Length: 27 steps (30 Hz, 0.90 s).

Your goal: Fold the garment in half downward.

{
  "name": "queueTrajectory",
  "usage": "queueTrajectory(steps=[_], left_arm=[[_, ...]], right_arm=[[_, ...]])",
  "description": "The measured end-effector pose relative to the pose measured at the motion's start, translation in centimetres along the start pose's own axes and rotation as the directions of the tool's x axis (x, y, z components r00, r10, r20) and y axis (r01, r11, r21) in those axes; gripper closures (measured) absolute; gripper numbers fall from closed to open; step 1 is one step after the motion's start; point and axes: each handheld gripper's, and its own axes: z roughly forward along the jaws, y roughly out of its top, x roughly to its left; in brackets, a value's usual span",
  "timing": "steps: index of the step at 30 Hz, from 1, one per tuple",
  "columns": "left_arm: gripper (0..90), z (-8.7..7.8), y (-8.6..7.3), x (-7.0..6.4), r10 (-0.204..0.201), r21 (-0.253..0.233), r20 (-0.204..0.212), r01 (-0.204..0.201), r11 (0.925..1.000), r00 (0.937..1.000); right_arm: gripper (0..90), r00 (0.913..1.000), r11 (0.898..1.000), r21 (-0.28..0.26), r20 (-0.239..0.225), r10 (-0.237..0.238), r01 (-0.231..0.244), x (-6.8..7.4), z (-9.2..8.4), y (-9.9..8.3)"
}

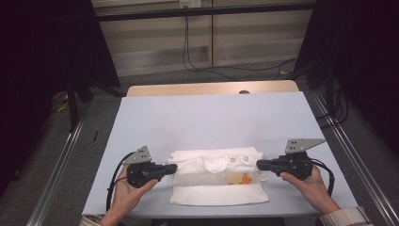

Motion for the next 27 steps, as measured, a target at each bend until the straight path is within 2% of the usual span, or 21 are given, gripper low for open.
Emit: queueTrajectory(steps=[1, 8, 10, 13, 19, 22, 25, 27], left_arm=[[89.1, 0.0, -0.1, 0.0, -0.016, -0.001, 0.007, 0.016, 0.9999, 0.9998], [89.1, 0.0, -0.4, -0.2, -0.026, 0.022, 0.014, 0.026, 0.9994, 0.9996], [89.0, 0.2, -0.6, -0.3, -0.04, 0.039, 0.032, 0.039, 0.9985, 0.9987], [89.0, 0.4, -0.8, -0.5, -0.029, 0.063, 0.037, 0.026, 0.9976, 0.9989], [88.9, 0.5, -1.2, -0.7, -0.025, 0.077, 0.049, 0.021, 0.9968, 0.9985], [88.8, 0.7, -1.3, -0.7, -0.015, 0.097, 0.053, 0.01, 0.9952, 0.9985], [88.7, 1.0, -1.7, -0.7, -0.01, 0.131, 0.053, 0.003, 0.9914, 0.9985], [88.5, 1.3, -1.8, -0.9, 0.013, 0.153, 0.04, -0.019, 0.988, 0.9991]], right_arm=[[86.3, 1.0, 1.0, 0.004, -0.001, -0.003, 0.003, 0.0, 0.0, -0.1], [86.2, 1.0, 1.0, 0.008, -0.005, -0.001, 0.001, 0.4, 0.0, -0.5], [86.1, 0.9999, 1.0, 0.014, -0.01, 0.003, -0.003, 0.5, 0.0, -0.6], [86.1, 0.9998, 1.0, 0.027, -0.017, 0.011, -0.011, 0.3, 0.3, -0.9], [85.8, 0.9997, 0.999, 0.038, -0.02, 0.015, -0.014, 0.4, 0.4, -1.3], [85.5, 0.9994, 0.997, 0.068, -0.027, 0.023, -0.021, 0.5, 0.8, -1.7], [85.3, 0.9992, 0.995, 0.093, -0.031, 0.023, -0.02, 0.5, 1.1, -2.1], [85.3, 0.9991, 0.994, 0.105, -0.035, 0.023, -0.019, 0.5, 1.3, -2.2]])
